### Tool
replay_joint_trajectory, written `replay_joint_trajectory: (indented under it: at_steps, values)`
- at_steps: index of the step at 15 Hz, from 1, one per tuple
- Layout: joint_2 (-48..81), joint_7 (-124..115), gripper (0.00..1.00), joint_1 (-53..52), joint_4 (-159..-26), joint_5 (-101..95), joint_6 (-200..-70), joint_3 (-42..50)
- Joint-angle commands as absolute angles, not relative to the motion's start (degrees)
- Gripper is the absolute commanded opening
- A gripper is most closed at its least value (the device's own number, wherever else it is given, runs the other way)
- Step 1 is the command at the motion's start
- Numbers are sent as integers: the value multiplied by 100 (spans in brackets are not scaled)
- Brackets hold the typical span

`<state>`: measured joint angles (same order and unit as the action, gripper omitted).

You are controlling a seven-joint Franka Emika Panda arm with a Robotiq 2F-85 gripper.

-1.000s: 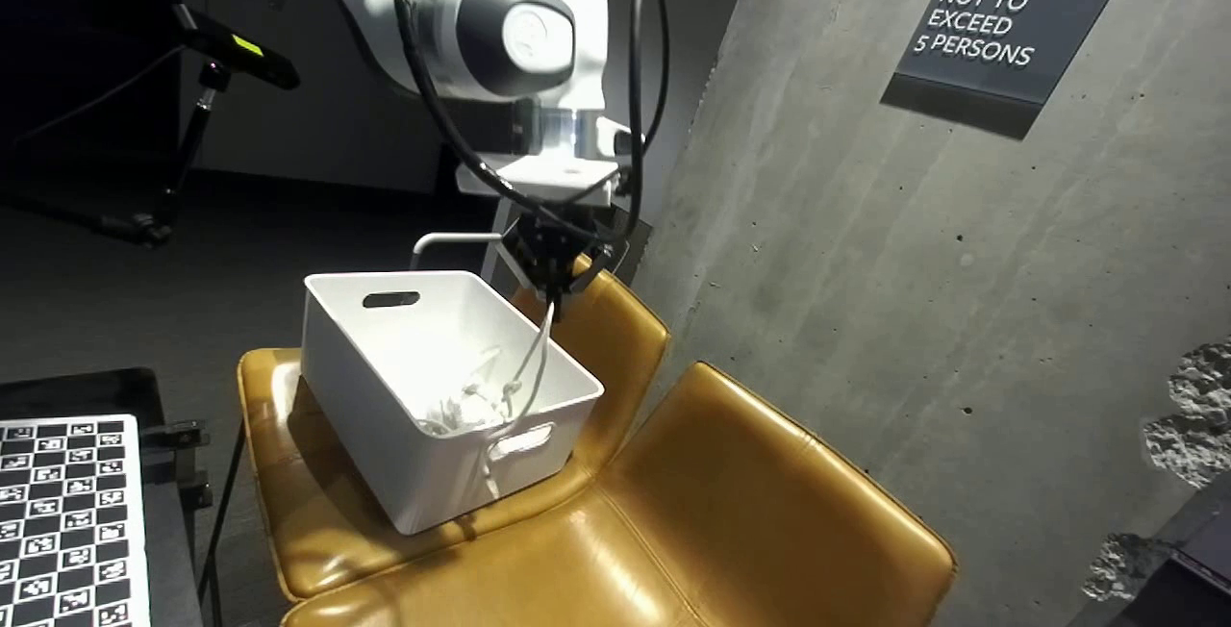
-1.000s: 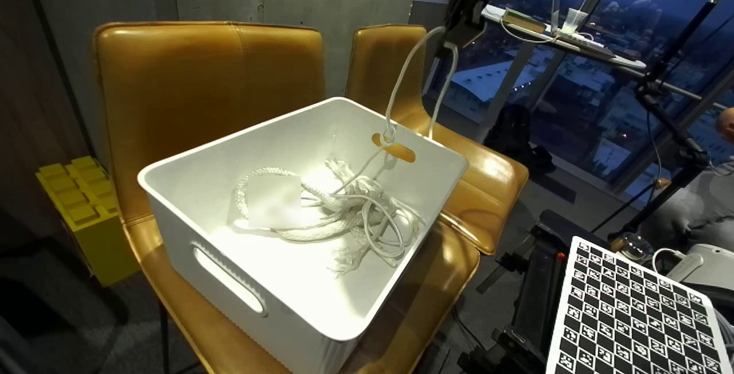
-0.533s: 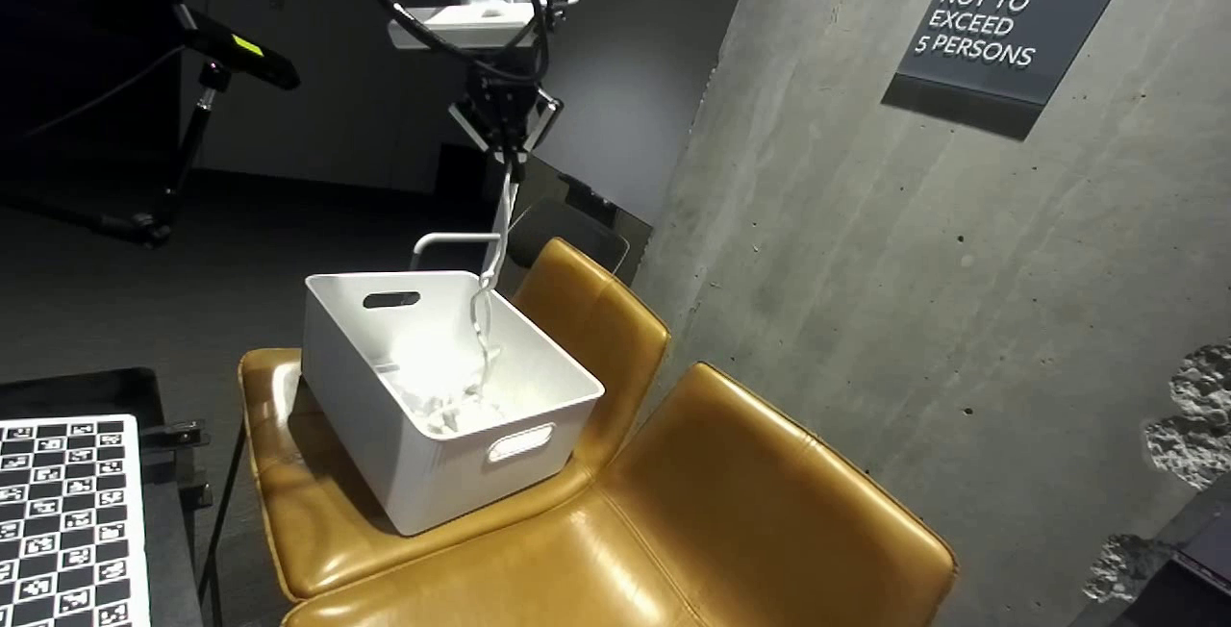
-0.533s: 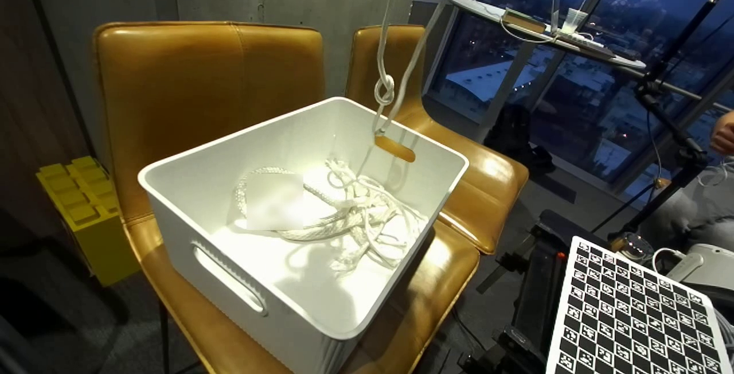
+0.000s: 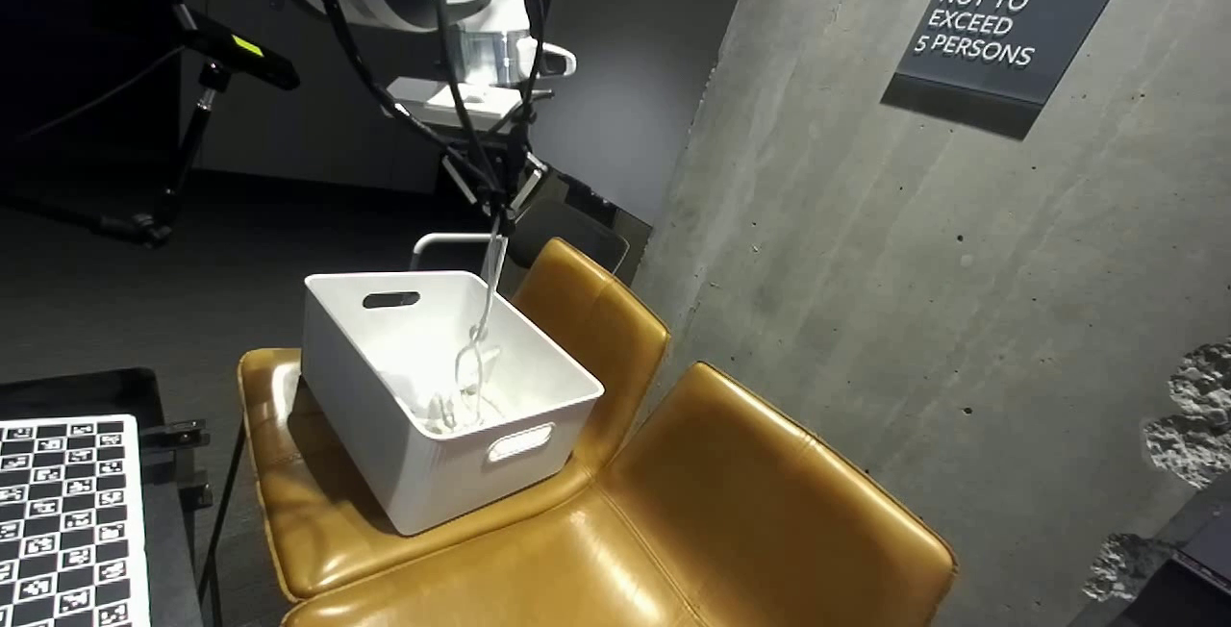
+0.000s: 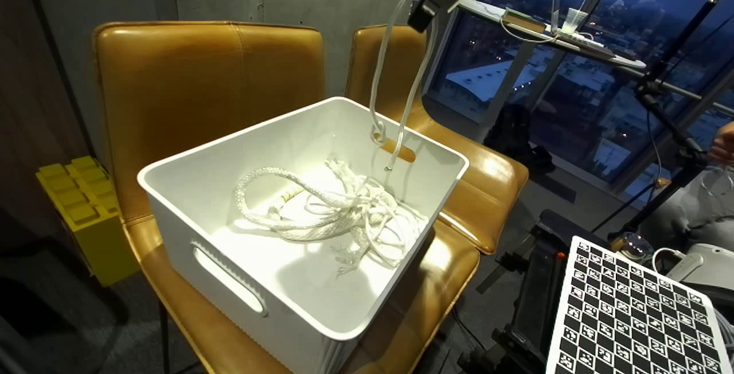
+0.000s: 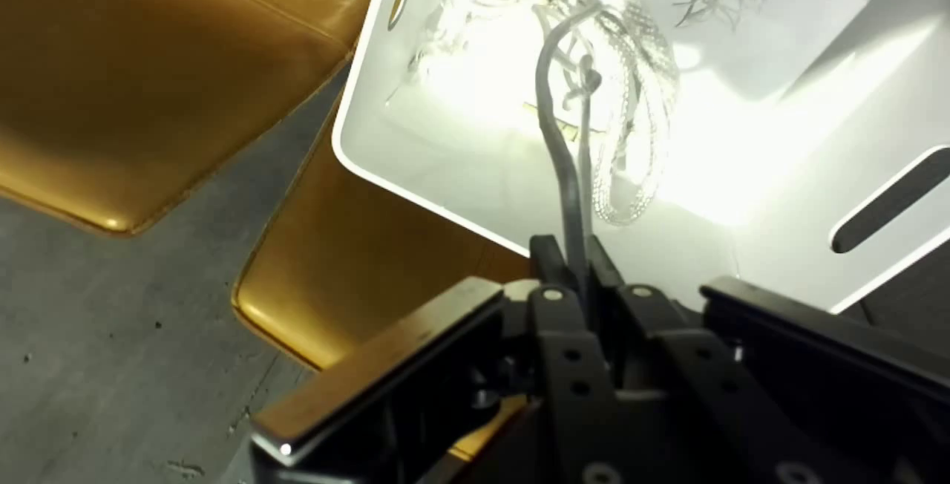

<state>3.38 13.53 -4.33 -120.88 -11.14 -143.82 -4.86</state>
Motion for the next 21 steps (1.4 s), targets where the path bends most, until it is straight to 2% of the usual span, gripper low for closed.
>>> replay_joint_trajectory:
  at_steps: [1, 7, 9, 15, 21]
  values:
    - [187, 1483, 42, -362, -12469, -596, -14533, -468]
    - [-101, 1840, 87, -231, -12780, 386, -14090, -402]
    - [-269, 1396, 99, -175, -12883, 183, -13769, -296]
    - [-892, 642, 100, 100, -13214, -479, -13052, 10]
    - [-1651, 939, 100, 317, -13652, -237, -11621, 402]
